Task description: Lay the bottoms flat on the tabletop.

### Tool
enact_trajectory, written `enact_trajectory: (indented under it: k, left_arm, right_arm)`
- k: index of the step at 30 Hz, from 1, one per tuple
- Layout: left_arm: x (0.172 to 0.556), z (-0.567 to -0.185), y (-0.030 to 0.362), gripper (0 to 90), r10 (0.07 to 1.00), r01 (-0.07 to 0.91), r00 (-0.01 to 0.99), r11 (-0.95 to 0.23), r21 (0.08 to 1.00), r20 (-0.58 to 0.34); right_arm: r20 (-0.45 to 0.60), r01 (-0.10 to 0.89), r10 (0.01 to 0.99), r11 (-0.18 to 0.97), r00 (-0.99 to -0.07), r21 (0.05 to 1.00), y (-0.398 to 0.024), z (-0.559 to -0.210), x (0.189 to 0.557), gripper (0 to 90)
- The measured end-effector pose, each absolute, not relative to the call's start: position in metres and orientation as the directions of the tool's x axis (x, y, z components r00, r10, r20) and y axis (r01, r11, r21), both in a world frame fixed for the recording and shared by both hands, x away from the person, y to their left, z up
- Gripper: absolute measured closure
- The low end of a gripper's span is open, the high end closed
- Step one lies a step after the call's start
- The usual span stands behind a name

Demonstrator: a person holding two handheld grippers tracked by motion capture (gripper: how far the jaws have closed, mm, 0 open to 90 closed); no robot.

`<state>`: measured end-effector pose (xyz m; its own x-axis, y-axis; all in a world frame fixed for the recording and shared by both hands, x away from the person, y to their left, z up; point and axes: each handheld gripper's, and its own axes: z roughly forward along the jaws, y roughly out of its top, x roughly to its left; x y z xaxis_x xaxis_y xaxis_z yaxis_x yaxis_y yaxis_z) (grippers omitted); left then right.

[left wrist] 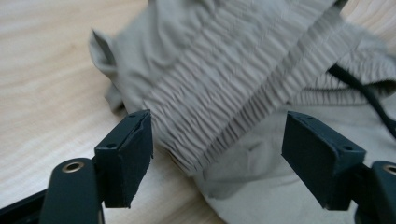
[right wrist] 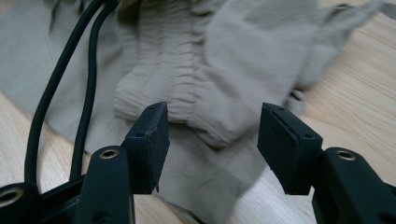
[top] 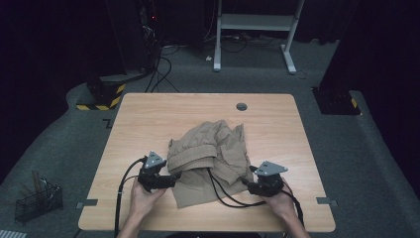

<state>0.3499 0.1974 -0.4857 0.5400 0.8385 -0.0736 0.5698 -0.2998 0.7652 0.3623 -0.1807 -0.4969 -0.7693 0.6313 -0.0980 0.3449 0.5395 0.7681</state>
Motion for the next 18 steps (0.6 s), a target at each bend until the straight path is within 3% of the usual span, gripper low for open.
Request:
enact_trajectory:
  k: [11, 13, 18]
  left_arm:
    - [0.360, -0.515, 0.185, 22.5, 0.876, 0.635, 0.482, -0.342, 0.692, -0.010]
    - [0.363, -0.519, 0.183, 22.1, 0.885, 0.652, 0.465, -0.344, 0.675, 0.002]
    - [0.364, -0.520, 0.185, 23.5, 0.889, 0.649, 0.457, -0.313, 0.694, -0.027]
  right_arm:
    - [-0.316, 0.178, 0.506, 0.709, -0.802, 0.682, -0.156, -0.507, 0.357, 43.3]
    - [-0.335, 0.153, 0.471, 0.735, -0.816, 0.660, -0.153, -0.507, 0.357, 47.6]
    - [-0.344, 0.131, 0.431, 0.761, -0.834, 0.635, -0.148, -0.513, 0.357, 46.8]
